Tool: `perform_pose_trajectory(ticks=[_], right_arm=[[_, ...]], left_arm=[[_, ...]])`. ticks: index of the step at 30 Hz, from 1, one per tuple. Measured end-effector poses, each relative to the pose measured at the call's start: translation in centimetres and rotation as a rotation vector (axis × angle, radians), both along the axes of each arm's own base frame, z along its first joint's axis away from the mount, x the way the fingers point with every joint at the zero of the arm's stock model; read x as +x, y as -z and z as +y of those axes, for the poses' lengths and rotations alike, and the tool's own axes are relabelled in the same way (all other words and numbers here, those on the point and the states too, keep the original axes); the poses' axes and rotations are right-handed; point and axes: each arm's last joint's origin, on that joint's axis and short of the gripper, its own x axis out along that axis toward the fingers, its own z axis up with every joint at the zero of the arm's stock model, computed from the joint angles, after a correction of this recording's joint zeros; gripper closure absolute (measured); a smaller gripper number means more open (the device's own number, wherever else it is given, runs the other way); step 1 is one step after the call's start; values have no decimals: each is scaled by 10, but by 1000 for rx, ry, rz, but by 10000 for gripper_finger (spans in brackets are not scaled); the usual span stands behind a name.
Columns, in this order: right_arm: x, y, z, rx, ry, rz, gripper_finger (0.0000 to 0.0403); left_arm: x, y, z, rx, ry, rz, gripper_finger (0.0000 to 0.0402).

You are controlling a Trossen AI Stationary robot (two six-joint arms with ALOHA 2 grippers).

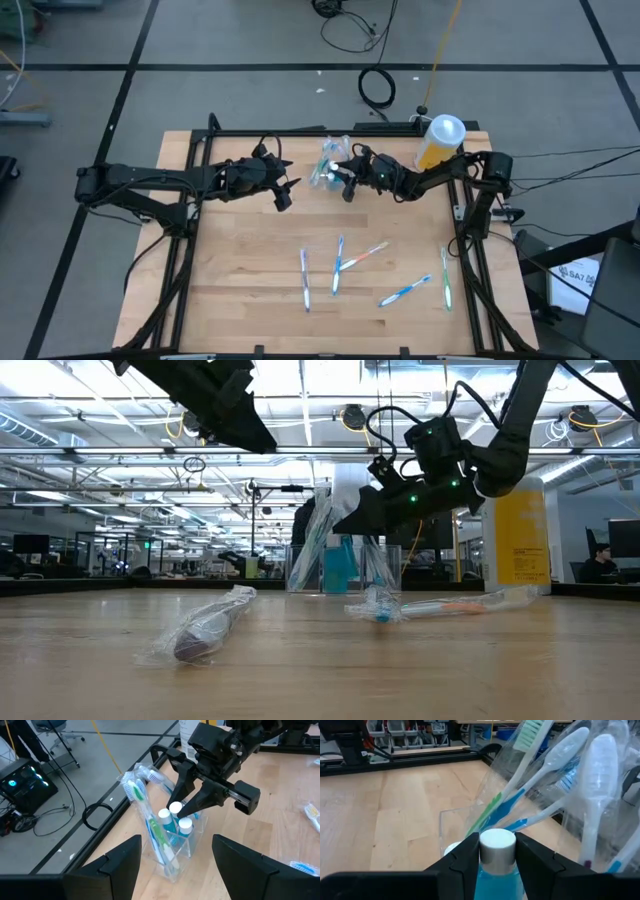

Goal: Pick & Place toothbrushing station
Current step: Put the mouthwash into the transparent organizer, then put the orange toothbrush into the transparent organizer

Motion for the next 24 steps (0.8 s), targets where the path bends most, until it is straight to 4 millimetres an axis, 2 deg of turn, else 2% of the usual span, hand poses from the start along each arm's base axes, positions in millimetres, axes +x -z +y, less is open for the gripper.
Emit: perform_pose_trajectory(ticks=[15,21,24], right_arm=[[0,-2,0,-1,1,-24,211],[1,-19,9,-22,-33,-84,205],[0,-32,17,-20,-107,-107,205]], left_arm=[[0,0,0,0,1,0,151],[0,0,0,-1,1,6,151],[-1,2,0,-15,-5,18,151]])
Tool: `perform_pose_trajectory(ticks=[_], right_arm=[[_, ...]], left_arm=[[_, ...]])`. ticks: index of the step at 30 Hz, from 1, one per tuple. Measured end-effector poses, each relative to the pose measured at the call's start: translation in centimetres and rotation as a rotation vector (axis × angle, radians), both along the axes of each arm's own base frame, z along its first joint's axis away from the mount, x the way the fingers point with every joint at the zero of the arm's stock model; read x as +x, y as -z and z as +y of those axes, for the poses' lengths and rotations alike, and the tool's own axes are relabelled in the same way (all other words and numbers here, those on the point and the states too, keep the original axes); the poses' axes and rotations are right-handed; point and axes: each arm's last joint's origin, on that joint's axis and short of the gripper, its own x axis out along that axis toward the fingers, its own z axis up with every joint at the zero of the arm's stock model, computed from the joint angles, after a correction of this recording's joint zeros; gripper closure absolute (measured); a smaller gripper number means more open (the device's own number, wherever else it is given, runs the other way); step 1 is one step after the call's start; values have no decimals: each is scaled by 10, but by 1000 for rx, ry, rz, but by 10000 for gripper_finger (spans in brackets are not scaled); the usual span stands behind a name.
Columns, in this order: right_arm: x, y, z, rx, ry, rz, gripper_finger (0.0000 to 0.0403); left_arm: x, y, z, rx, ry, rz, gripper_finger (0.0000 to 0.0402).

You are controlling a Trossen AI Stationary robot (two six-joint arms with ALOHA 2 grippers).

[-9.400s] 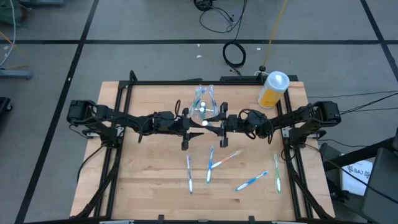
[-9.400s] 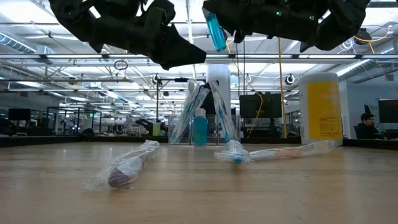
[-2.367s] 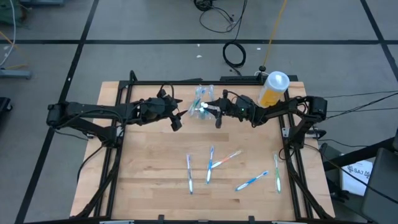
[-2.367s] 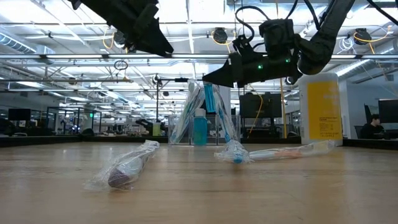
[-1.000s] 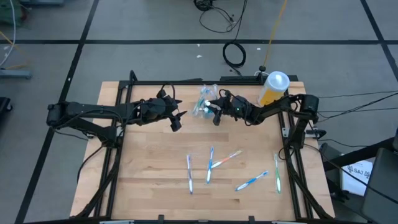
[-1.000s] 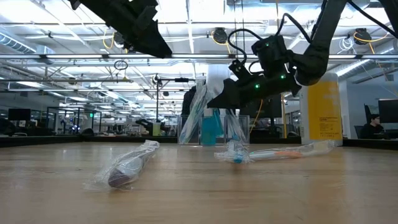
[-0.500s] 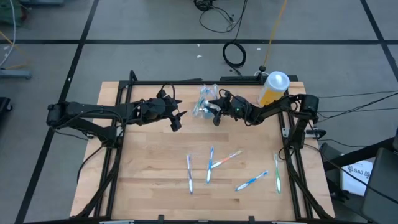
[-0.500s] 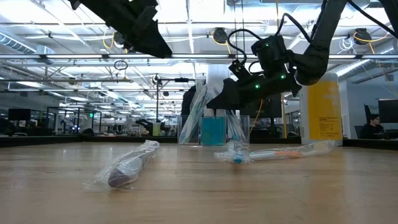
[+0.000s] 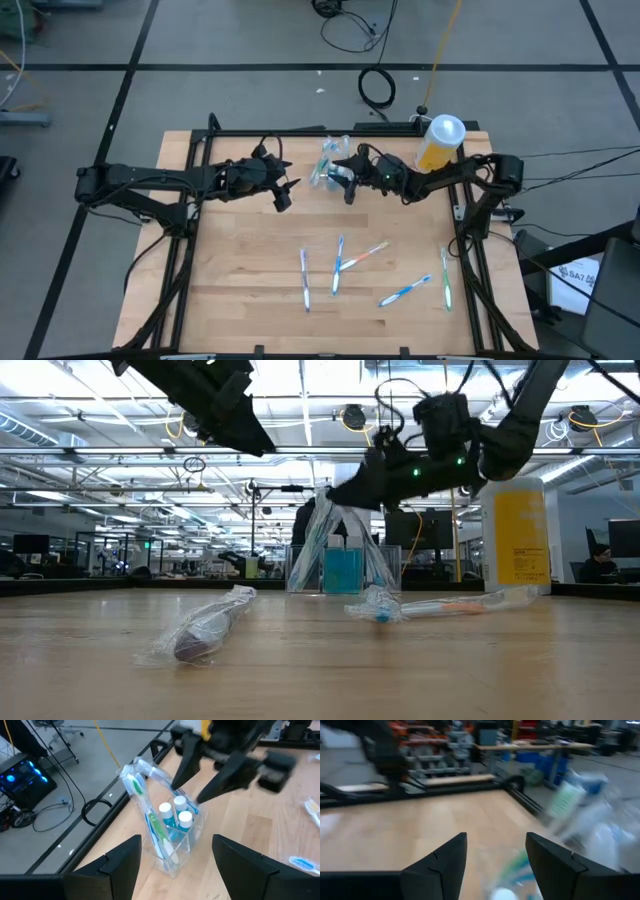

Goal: Pick & Place toothbrushing station
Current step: Put the orange toothbrush into the transparent organizer

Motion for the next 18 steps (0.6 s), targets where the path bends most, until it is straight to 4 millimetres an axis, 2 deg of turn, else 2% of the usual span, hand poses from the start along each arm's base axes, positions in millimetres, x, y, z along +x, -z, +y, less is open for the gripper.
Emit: perform_pose_trajectory(ticks=[5,8,13,18], right_arm=[[-3,-27,22,9,-83,-56,204],[-5,-40,43,-34,-141,-18,204],[9,-68,83,-122,-174,48,204],[18,-82,117,-141,-259,144,204]], left_arm=[[-1,1,0,-5,-3,10,151],[-1,1,0,-5,-3,11,151],[0,1,0,-5,-3,5,151],[0,1,0,-1,0,7,151]])
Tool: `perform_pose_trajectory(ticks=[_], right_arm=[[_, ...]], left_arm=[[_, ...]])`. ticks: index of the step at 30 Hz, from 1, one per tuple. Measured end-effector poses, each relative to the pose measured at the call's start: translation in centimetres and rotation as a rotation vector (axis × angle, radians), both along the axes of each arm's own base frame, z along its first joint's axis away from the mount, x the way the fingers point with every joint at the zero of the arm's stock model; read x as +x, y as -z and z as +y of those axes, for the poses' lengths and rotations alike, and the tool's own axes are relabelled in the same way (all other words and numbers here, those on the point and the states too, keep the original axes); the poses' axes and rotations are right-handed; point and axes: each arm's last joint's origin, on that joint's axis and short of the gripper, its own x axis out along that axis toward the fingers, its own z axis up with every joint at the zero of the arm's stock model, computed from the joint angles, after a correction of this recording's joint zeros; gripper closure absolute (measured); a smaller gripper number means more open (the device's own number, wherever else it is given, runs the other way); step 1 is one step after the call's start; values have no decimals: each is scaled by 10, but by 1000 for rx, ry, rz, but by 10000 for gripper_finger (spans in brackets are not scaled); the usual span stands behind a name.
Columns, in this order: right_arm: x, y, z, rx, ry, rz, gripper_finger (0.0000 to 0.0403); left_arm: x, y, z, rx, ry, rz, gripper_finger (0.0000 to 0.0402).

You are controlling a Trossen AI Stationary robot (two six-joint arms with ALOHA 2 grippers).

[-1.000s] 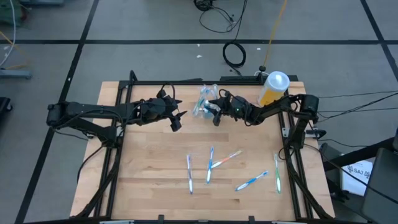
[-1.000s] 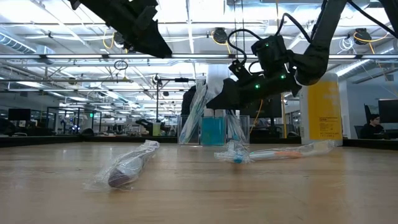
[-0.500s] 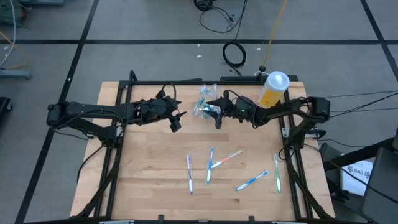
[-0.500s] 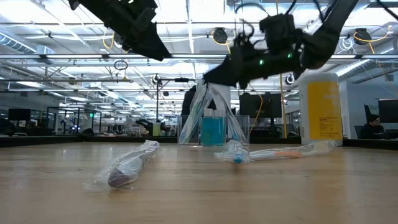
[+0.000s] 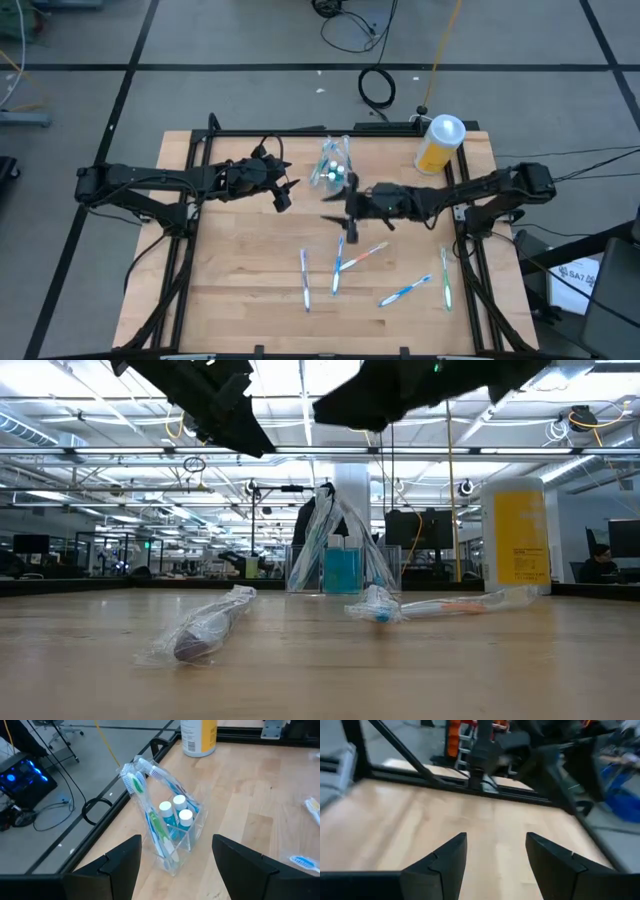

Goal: Pick & Place toothbrushing station
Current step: Put the orange toothbrush into the transparent organizer

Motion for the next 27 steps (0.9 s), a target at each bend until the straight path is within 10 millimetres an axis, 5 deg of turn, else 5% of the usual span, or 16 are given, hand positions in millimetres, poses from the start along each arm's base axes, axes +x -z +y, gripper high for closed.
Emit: perform_pose_trajectory(ticks=[7,13,22,27], right_arm=[[-5,9,23,140,149,89,204],[-16,28,26,77,264,283,204],[-28,43,26,42,263,482,204],[-27,43,23,39,263,483,204]], left_arm=[[-2,4,-1,-15,24,46,151],[-10,14,-10,-63,78,179,151],[-68,-12,-21,-160,-36,132,151],[-94,-5,-32,-106,-18,14,151]])
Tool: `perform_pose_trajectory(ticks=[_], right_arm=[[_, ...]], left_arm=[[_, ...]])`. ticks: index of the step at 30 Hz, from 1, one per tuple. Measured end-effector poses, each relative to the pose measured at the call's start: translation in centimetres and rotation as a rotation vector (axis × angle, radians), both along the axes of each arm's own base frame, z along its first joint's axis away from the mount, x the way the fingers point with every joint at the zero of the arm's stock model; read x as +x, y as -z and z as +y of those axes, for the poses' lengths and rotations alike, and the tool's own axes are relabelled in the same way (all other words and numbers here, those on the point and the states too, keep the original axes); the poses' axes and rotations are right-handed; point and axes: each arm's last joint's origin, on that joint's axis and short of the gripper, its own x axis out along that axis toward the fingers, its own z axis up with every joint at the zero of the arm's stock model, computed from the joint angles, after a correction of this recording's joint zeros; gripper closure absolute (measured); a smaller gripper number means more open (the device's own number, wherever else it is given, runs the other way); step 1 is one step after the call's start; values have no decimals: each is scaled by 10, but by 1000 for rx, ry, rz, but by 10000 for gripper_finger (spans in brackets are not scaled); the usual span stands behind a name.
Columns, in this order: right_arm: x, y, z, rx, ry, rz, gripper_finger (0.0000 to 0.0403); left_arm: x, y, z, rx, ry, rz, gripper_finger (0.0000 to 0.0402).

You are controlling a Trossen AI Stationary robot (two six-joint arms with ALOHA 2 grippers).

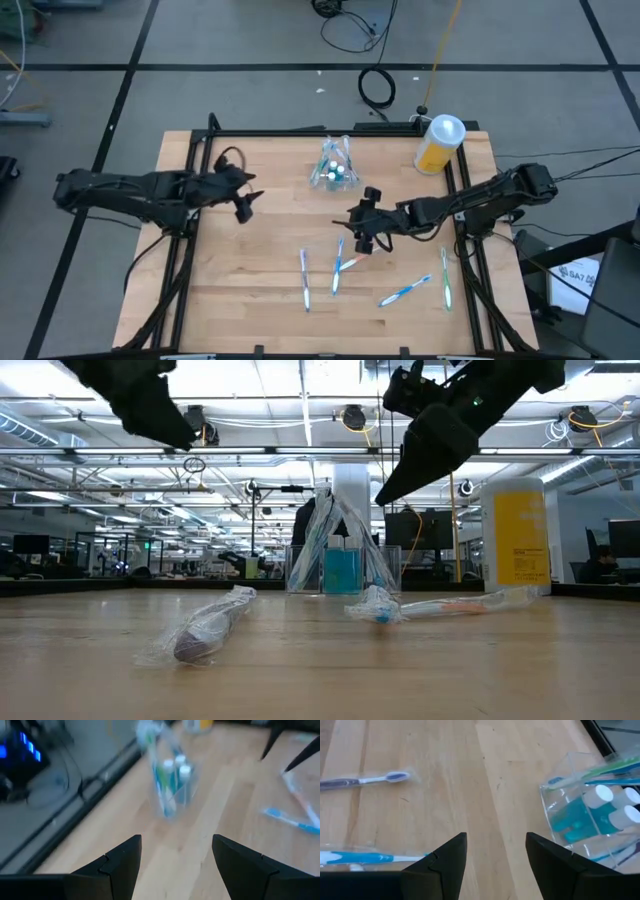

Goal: Pick & Place toothbrushing station
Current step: Put the orange toothbrush into the transparent organizer

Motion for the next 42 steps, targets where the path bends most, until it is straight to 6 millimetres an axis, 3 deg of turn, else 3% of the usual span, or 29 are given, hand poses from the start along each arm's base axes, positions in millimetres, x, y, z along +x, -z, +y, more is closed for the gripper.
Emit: perform_pose_trajectory(ticks=[6,12,22,32,34,38,42], right_arm=[[3,-2,-3,-34,-20,-21,204],[11,-11,-15,-58,-6,-124,204],[10,-8,-18,3,-71,-93,204],[9,-8,-9,-32,-132,-81,204],[7,-6,-3,31,-167,-58,206],[-7,9,18,162,-270,86,217],[-21,25,25,141,-213,193,224]], left_arm=[[-7,-11,-1,96,60,-204,151],[-6,-7,-2,68,110,-203,151],[-5,-7,-15,-32,215,-246,151],[-5,-10,-22,-6,267,-260,151],[-5,-9,-23,-12,268,-254,151],[-5,-9,-24,-16,285,-254,151],[-5,-9,-24,-3,292,-250,151]])
